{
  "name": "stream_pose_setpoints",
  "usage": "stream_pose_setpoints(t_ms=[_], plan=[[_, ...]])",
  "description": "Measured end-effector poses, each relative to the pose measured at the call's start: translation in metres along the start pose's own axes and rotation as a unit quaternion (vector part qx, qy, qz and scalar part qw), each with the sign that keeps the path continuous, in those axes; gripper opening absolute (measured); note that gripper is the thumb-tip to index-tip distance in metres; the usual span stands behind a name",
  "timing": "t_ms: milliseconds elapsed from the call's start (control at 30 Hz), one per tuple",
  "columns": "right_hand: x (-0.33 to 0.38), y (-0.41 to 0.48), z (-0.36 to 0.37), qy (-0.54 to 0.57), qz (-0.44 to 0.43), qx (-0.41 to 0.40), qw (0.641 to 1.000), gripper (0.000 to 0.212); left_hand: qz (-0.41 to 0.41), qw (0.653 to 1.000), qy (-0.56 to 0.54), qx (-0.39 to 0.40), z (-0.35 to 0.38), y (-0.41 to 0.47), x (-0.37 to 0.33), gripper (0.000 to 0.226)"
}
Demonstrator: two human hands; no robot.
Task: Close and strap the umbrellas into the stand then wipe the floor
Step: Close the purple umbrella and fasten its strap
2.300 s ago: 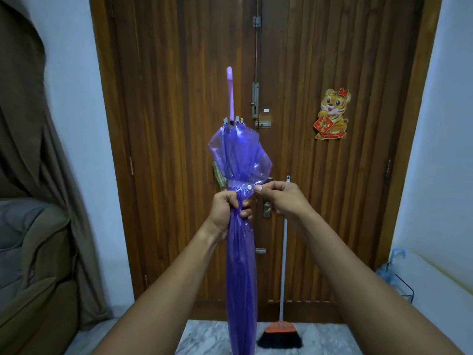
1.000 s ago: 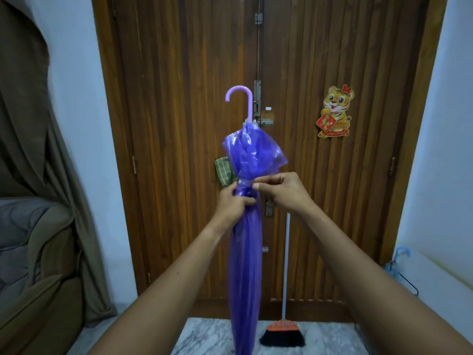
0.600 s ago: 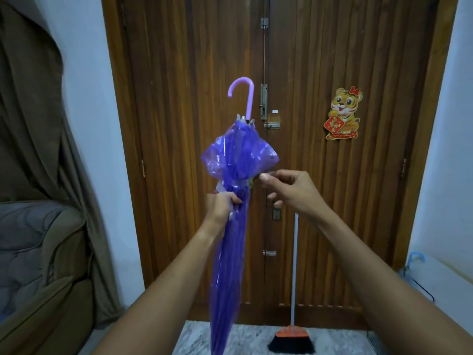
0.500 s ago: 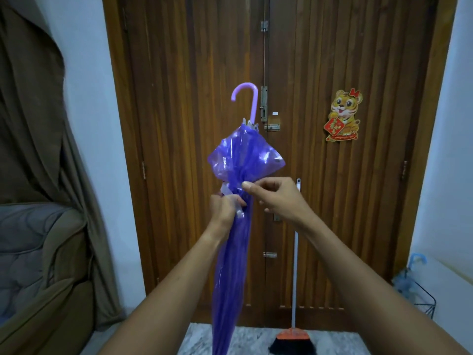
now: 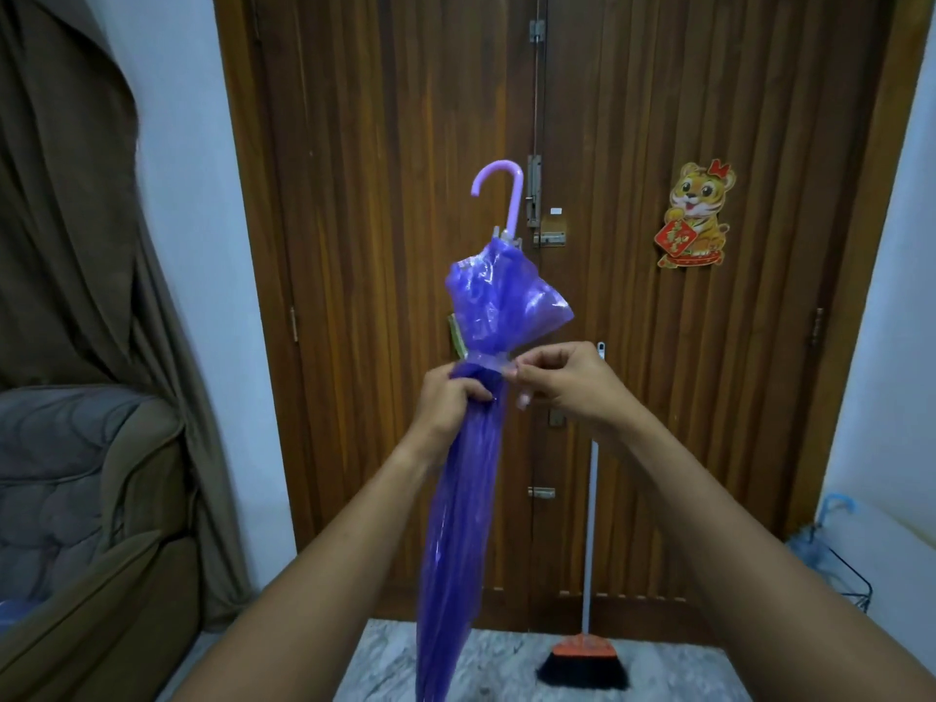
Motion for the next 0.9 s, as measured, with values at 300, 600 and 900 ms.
stream_pose_setpoints(t_ms=[300,600,900], plan=[[-0.026,0.004,-0.009,0.075,0.085,-0.016,0.993,0.025,-0.187,0.957,-0.196,0.102,-0.003,-0.019,0.017,0.040],[-0.011,0.003,-0.007,0.041,-0.001,-0.006,0.999,0.022,-0.136,0.985,-0.101,0.026,-0.008,-0.002,0.008,0.041],[-0.007,-0.001,-0.007,0.019,-0.036,-0.090,0.995,0.013,0.054,0.994,-0.005,-0.095,0.003,-0.004,0.000,0.012]])
Point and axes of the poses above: each hand's wrist, its own y-axis towards the middle knuckle, its own z-axis out of the palm, x = y × z, the point moved 4 cm from there along y, towards the middle knuckle, and after that the axes turned 2 degrees about -y, right-handed, at the moved point
